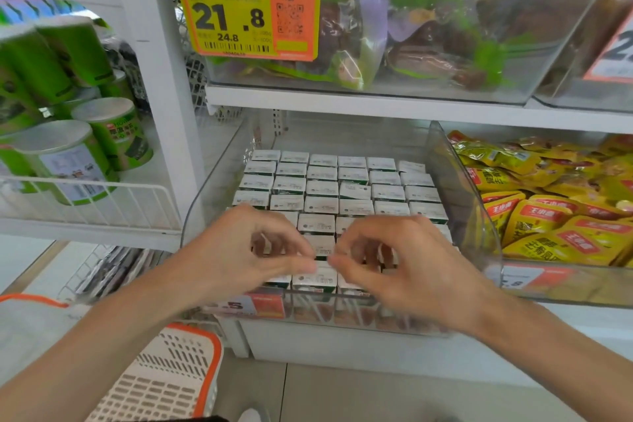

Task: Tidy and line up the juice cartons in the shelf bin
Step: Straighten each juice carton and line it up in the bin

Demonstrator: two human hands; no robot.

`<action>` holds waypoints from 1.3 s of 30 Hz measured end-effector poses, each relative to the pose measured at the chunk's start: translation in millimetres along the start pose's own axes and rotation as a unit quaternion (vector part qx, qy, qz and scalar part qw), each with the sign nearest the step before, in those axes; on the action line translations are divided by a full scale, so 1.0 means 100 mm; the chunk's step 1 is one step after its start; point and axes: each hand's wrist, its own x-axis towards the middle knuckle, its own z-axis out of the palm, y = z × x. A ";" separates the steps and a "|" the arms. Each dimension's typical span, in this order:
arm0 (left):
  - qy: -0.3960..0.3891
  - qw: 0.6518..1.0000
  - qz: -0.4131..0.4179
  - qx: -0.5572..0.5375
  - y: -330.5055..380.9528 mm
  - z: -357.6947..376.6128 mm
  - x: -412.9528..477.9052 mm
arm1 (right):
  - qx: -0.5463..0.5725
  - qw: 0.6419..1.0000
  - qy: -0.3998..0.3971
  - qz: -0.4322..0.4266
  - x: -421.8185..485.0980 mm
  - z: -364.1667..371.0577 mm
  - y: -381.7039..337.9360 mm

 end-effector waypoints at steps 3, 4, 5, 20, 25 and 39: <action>0.092 0.995 -0.034 0.027 -0.11 -0.05 0.05 | 0.035 0.999 0.007 0.027 0.32 0.11 0.15; 0.105 0.993 -0.046 0.037 -0.13 -0.05 0.06 | 0.041 0.999 0.011 0.032 0.42 0.15 0.20; 0.109 0.991 -0.055 0.046 -0.15 -0.04 0.06 | 0.042 0.998 0.015 0.034 0.53 0.19 0.24; 0.107 0.989 -0.062 0.082 -0.17 0.01 0.11 | -0.105 0.990 -0.089 0.031 1.68 0.35 0.38; 0.111 0.988 -0.064 0.087 -0.16 0.01 0.10 | -0.129 0.983 -0.127 0.025 1.71 0.36 0.36; 0.218 0.975 -0.034 -0.024 -0.03 0.02 0.22 | 0.063 0.991 0.113 -0.041 0.75 0.10 0.27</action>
